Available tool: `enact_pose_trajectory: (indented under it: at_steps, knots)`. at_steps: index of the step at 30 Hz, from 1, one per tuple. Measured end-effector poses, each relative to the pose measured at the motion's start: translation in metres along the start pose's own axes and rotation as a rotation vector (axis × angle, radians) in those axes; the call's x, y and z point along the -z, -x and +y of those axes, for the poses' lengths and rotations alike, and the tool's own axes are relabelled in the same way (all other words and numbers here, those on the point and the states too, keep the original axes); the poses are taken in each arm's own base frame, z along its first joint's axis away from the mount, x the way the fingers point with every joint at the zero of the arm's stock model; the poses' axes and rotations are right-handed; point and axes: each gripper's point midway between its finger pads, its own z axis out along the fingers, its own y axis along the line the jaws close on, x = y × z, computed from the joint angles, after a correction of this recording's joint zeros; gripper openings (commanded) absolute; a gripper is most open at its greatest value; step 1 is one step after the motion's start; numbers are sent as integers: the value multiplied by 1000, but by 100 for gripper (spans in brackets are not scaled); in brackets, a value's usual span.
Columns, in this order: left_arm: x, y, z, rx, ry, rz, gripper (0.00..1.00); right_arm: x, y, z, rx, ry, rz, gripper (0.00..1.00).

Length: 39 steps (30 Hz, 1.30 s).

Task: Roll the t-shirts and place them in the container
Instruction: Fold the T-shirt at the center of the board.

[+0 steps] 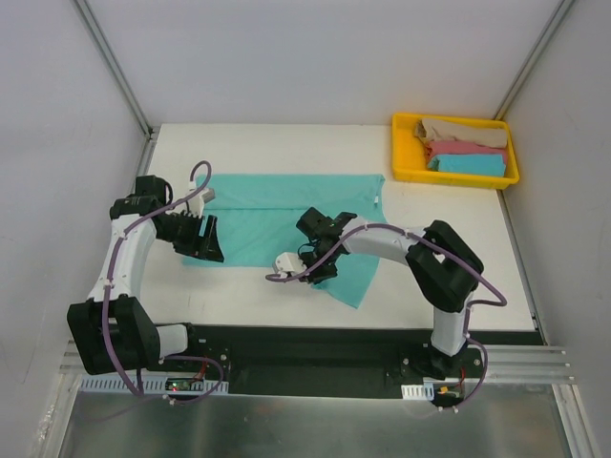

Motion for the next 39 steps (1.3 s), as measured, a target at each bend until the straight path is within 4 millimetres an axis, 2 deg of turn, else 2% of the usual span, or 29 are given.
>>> enact_pose_trajectory:
  at_steps: [8, 12, 15, 18, 19, 20, 22, 24, 26, 28, 32, 34, 37, 39]
  knots:
    - [1, -2, -2, -1, 2, -7, 62, -1, 11, -16, -69, -41, 11, 6]
    - [4, 2, -3, -9, 6, -20, 63, 14, 19, -28, -128, -103, 17, 12]
    - [7, 9, -3, -27, 14, -40, 63, 43, 27, -35, -167, -188, -4, 17]
    - [7, 13, -2, -40, 19, -55, 63, 95, 42, -39, -196, -323, -55, 21]
    - [7, 14, -2, -43, 18, -59, 63, 115, 47, -38, -215, -377, -75, 27]
    - [7, 15, -2, -46, 17, -64, 63, 135, 52, -35, -233, -428, -99, 44]
    - [7, 18, -2, -53, 11, -75, 63, 172, 59, -29, -291, -531, -143, 84]
    - [6, 21, -3, -62, 2, -88, 64, 199, 60, -22, -391, -613, -202, 86]
    - [6, 24, -3, -71, -1, -100, 63, 210, 48, -13, -455, -650, -235, 74]
    - [5, 25, -1, -77, 1, -107, 64, 198, 27, 3, -483, -618, -203, 63]
    - [-2, 19, 1, -66, -2, -96, 64, 140, -13, 47, -394, -417, -53, 59]
    - [-4, 15, 3, -56, 3, -85, 64, 114, -29, 74, -311, -332, 9, 51]
    - [-5, 11, 5, -49, 13, -80, 64, 90, -39, 104, -145, -257, 41, 44]
    - [-5, 8, 6, -44, 24, -76, 64, 80, -38, 116, -51, -221, 39, 41]
